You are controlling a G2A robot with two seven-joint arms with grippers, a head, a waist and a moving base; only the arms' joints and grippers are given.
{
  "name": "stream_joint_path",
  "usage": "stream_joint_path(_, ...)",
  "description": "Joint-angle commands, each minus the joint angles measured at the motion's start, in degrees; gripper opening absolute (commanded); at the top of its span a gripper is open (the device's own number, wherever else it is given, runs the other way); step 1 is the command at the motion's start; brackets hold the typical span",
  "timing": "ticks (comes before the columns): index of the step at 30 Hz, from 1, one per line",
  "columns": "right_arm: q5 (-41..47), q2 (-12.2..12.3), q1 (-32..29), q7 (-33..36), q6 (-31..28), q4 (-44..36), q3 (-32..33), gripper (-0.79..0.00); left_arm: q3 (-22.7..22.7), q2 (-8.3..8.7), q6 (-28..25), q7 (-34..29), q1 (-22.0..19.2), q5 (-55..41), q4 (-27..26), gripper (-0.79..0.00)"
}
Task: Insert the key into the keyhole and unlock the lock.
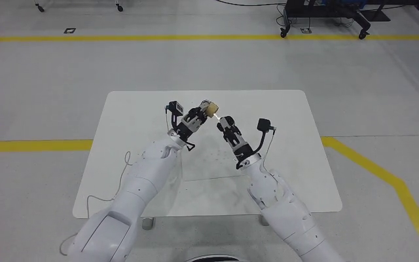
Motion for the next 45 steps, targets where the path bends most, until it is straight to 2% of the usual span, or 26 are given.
stream_joint_path(1, -0.3, -0.1, 0.0, -0.5, 0.1, 0.0, 0.1, -0.785, -0.2, -0.05, 0.2, -0.1, 0.0, 0.0, 0.1, -0.785)
stream_joint_path(26, -1.5, -0.9, 0.5, -0.3, 1.0, 0.5, 0.3, -0.785, -1.6, -0.75, 0.4, -0.9, -0.3, 2.1, 1.0, -0.785)
stream_joint_path(45, -0.5, -1.4, 1.3, 1.3, 1.6, 1.5, 0.7, -0.785, -2.0, -1.23, -1.8, -0.9, -0.1, 5.2, 1.1, -0.785)
